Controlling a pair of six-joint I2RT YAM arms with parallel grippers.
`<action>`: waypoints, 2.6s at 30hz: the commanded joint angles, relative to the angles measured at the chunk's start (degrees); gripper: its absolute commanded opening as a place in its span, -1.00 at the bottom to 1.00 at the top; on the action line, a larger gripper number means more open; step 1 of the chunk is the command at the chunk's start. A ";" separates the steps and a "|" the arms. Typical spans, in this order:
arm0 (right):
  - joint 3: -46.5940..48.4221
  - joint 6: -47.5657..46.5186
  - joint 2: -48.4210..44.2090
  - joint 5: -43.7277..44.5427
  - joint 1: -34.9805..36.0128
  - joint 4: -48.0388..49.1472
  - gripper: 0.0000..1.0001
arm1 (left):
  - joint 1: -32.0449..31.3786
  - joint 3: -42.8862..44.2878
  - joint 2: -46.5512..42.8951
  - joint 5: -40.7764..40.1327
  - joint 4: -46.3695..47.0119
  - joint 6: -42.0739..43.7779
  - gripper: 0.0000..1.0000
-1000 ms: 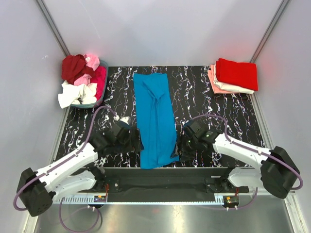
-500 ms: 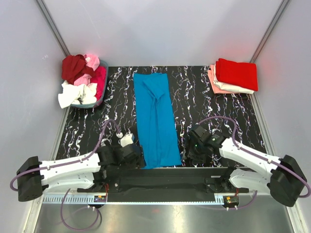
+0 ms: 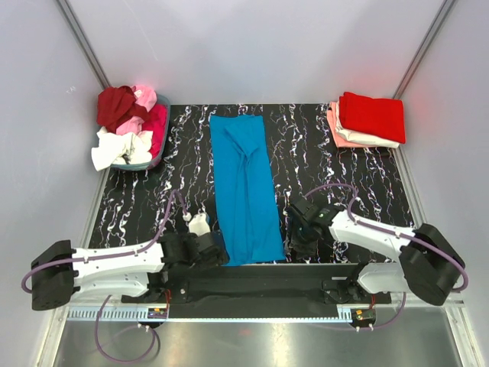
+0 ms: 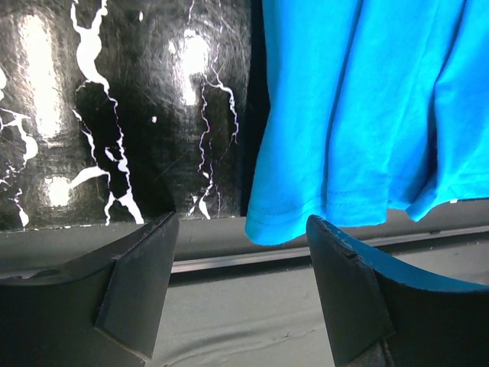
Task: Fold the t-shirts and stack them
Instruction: Fold the tshirt
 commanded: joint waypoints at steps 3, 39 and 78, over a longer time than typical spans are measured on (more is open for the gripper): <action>4.37 -1.44 4.85 2.51 1.64 0.26 0.00 | -0.35 1.02 2.99 -3.34 3.17 -0.97 0.46; 7.02 -4.87 10.58 -2.23 3.66 2.27 -1.00 | 0.53 2.87 6.33 -2.54 3.61 -0.62 0.26; -2.12 6.82 -9.91 -1.71 11.74 -0.27 -1.00 | -13.27 19.92 19.60 -7.12 -9.92 -4.66 -1.00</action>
